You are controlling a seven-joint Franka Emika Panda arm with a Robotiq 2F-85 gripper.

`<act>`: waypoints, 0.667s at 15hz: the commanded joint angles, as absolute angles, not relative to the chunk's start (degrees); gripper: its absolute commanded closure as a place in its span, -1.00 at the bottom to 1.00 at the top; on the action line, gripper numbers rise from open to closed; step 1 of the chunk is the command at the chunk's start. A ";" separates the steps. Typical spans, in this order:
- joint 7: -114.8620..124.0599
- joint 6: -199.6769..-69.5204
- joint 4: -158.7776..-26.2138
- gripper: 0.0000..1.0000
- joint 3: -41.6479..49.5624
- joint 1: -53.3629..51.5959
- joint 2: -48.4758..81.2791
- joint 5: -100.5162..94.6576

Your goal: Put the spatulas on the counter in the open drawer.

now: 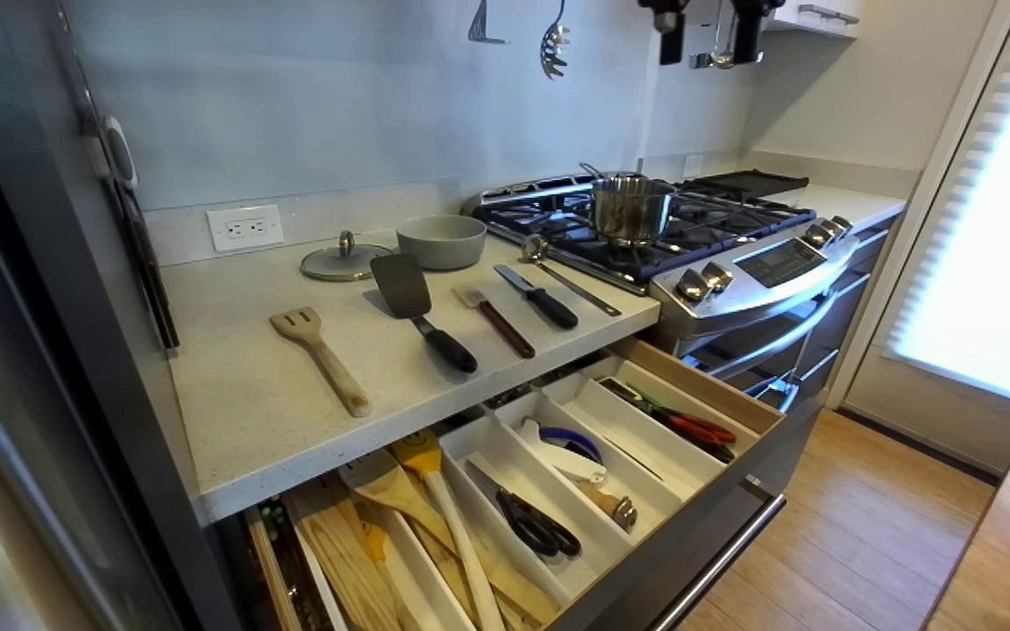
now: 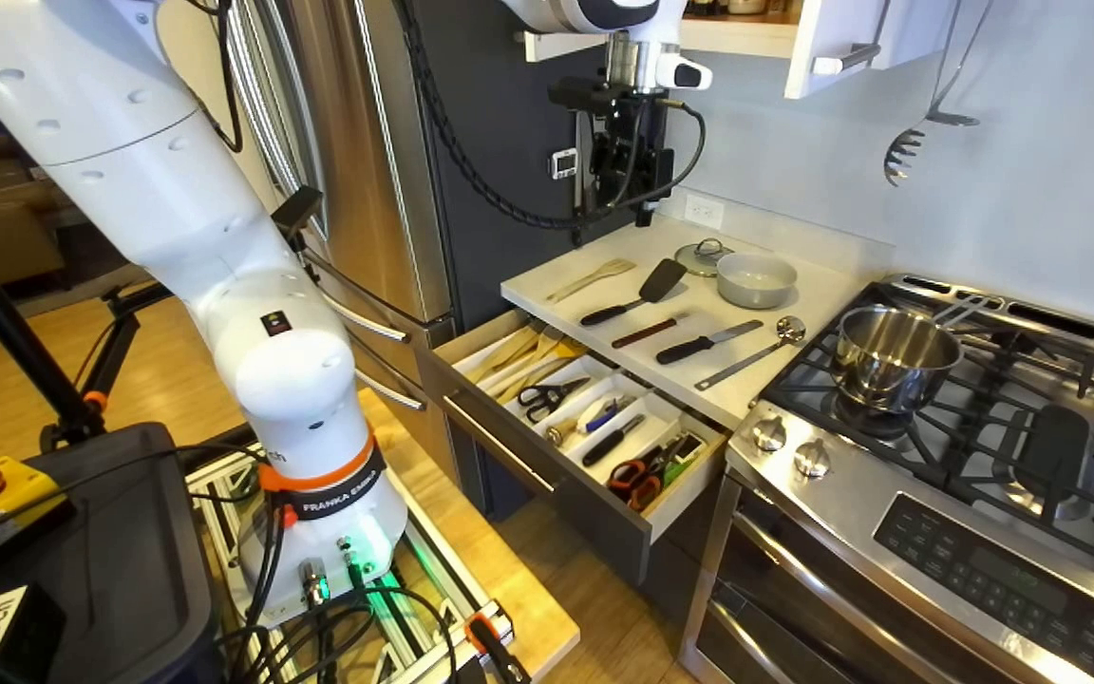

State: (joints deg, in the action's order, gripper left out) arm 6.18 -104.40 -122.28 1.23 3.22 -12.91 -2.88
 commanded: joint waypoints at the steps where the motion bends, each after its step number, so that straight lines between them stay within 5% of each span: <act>1: 11.88 -116.59 -124.52 -1.00 -1.23 1.17 -9.49 -1.40; 10: 12.24 -117.88 -123.59 -1.00 -1.95 0.32 -7.67 -2.38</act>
